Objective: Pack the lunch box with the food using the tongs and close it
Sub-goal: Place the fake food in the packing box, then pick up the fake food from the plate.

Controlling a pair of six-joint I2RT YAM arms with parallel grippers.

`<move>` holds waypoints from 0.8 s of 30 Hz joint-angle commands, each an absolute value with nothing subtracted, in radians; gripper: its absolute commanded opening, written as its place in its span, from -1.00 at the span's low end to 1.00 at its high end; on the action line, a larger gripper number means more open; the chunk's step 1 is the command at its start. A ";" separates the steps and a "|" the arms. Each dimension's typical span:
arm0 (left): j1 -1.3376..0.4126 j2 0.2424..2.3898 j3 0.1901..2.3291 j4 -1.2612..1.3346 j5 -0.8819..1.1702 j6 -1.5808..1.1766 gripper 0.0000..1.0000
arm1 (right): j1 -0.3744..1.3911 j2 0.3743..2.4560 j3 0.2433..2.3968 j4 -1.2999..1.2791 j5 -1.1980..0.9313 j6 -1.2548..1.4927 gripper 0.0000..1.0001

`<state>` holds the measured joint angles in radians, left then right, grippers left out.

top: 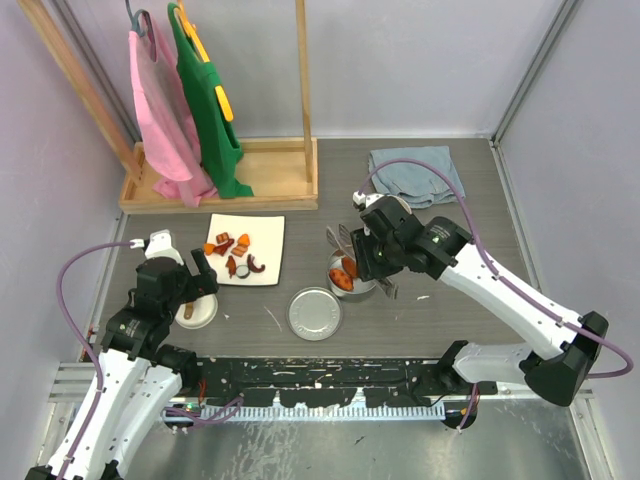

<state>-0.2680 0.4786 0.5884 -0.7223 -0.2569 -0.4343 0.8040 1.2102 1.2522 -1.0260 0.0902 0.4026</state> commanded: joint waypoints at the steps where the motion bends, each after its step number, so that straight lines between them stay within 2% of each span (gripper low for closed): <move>1: -0.263 0.477 0.605 -0.689 -0.252 -0.437 0.96 | 0.807 1.200 1.325 -0.962 0.033 0.397 -0.11; 10: -0.264 0.465 0.604 -0.692 -0.265 -0.439 0.96 | 0.827 1.380 1.400 -0.838 -0.087 0.415 -0.11; 19: -0.264 0.440 0.605 -0.695 -0.292 -0.440 0.96 | 0.963 1.644 1.578 -0.828 0.019 0.401 -0.10; 24: -0.263 0.431 0.607 -0.698 -0.303 -0.442 0.96 | 0.995 1.778 1.689 -0.803 0.012 0.394 -0.10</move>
